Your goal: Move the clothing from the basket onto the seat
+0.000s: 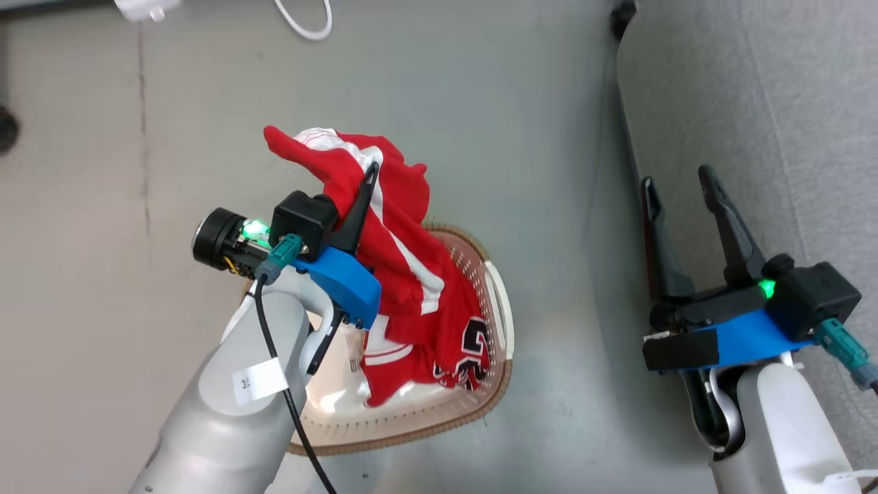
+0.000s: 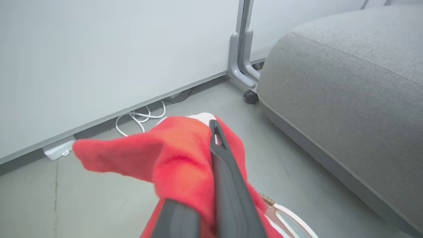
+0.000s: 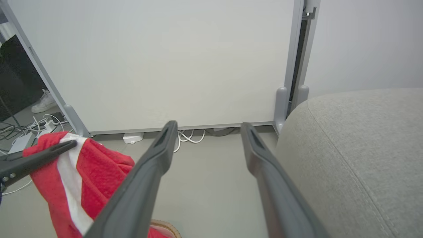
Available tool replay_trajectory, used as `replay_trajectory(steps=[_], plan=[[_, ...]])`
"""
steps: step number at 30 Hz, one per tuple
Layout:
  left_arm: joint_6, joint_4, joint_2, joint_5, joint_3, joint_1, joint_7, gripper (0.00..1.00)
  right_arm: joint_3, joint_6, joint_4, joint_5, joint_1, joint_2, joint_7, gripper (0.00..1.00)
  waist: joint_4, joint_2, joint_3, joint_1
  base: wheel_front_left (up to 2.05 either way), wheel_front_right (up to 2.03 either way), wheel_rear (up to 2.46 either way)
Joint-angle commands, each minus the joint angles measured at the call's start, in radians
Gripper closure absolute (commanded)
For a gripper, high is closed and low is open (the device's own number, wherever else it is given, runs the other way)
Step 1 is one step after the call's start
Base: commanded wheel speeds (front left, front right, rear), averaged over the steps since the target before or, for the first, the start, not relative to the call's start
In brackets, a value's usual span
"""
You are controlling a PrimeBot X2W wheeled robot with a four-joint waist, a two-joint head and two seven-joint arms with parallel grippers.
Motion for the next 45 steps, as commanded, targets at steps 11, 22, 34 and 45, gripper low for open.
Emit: replay_trajectory(steps=[11,22,34,45], plan=[[-0.008,-0.089,-0.009,-0.004,0.002,0.014,-0.005,1.0,0.002,0.0,0.028,0.018,0.109,-0.003,-0.003,0.0,0.0,0.0,-0.232,0.0002,0.0,0.0,0.0],[-0.006,-0.108,-0.018,-0.029,-0.049,0.03,-0.005,1.0,-0.002,0.0,0.038,0.023,0.195,-0.003,-0.003,0.0,0.004,0.0,-0.344,0.0002,0.0,0.0,0.0],[-0.007,-0.118,-0.014,-0.056,-0.084,0.049,-0.005,1.0,0.007,0.0,0.02,0.001,0.198,-0.003,-0.003,0.0,0.013,0.0,-0.372,0.0002,0.0,0.0,0.0],[-0.007,-0.117,-0.017,-0.061,-0.102,0.01,-0.005,1.0,0.157,0.0,0.021,-0.028,0.11,-0.012,-0.003,0.0,0.031,0.0,-0.36,0.0002,0.0,0.0,0.0]])
